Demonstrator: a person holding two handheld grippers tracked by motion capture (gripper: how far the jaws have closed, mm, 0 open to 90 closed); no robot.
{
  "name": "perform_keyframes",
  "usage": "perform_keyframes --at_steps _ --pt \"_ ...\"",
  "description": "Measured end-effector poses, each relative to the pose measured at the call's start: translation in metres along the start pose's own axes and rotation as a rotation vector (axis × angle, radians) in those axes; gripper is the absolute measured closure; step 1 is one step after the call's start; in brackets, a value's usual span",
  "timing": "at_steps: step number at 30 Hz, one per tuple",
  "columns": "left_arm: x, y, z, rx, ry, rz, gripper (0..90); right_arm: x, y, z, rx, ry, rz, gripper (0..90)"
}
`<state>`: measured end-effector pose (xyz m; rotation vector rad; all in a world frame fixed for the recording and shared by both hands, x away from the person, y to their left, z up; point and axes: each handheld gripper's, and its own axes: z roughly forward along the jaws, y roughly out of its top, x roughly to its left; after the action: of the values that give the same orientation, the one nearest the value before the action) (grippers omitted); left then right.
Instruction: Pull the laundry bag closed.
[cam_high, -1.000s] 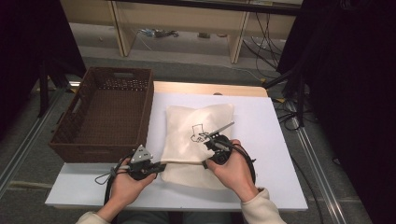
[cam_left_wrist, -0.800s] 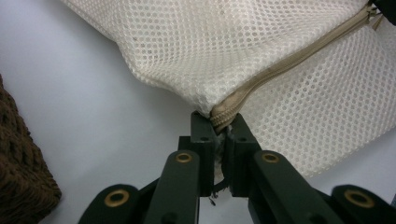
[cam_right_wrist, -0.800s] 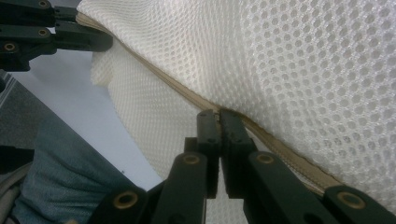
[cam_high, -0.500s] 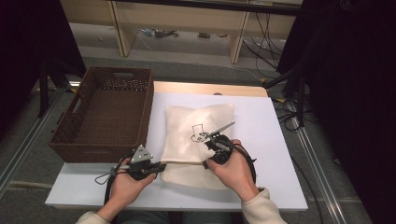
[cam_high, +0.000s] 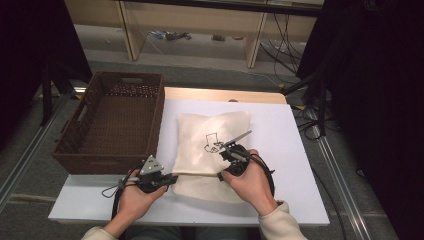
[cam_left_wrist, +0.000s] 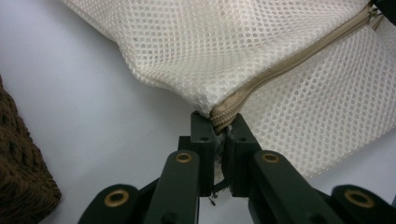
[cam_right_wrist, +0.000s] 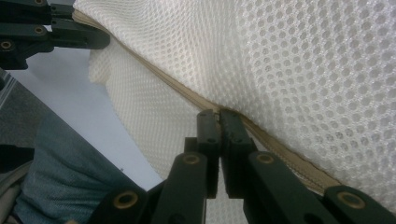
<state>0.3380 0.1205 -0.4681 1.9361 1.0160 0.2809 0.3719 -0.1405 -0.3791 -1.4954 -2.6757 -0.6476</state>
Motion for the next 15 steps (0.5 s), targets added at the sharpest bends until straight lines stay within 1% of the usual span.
perform_keyframes --at_steps 1,4,5,6,7,8,9,10,11,13,15 --pt "0.0014 0.0002 -0.0009 0.013 -0.002 0.014 83.5 -0.001 -0.0002 0.0002 -0.002 -0.014 -0.005 88.5" --pt "0.0018 0.0002 -0.001 0.019 0.004 0.02 83.5 -0.002 -0.0001 0.0001 -0.005 -0.005 -0.01 88.5" --pt "0.0017 0.0001 -0.001 0.018 0.001 0.018 83.5 -0.0014 0.0 0.0004 -0.002 -0.01 -0.008 88.6" --pt "0.0019 0.0 -0.0008 0.014 0.002 0.015 83.5 -0.0016 0.0003 0.0007 0.002 -0.023 -0.007 88.5" --pt "0.0014 -0.0001 -0.0003 0.005 0.001 0.001 83.5 -0.0017 0.0004 0.0008 0.006 -0.02 -0.005 88.5" --pt "0.0015 -0.0001 -0.0004 0.007 0.002 0.002 83.5 -0.0013 0.0006 0.001 0.008 -0.01 -0.001 88.5" --pt "0.0022 0.0003 -0.0011 0.017 0.003 0.02 83.5 -0.0017 0.0005 0.0005 0.006 -0.006 -0.002 88.6" --pt "0.0022 0.0003 -0.0011 0.017 0.003 0.02 83.5 -0.0017 0.0005 0.0005 0.006 -0.006 -0.002 88.6" --pt "0.0011 0.0 0.0 0.001 0.0 0.001 83.5 -0.002 0.0 0.0001 0.001 0.005 -0.006 88.5" --pt "0.0015 -0.0001 -0.0004 0.006 0.002 0.001 83.5 -0.003 0.0001 0.0 0.001 0.006 -0.017 88.6" --pt "0.0018 0.0001 -0.0004 0.005 0.003 0.004 83.5 -0.0023 0.0 0.0 0.002 0.002 -0.011 88.5"
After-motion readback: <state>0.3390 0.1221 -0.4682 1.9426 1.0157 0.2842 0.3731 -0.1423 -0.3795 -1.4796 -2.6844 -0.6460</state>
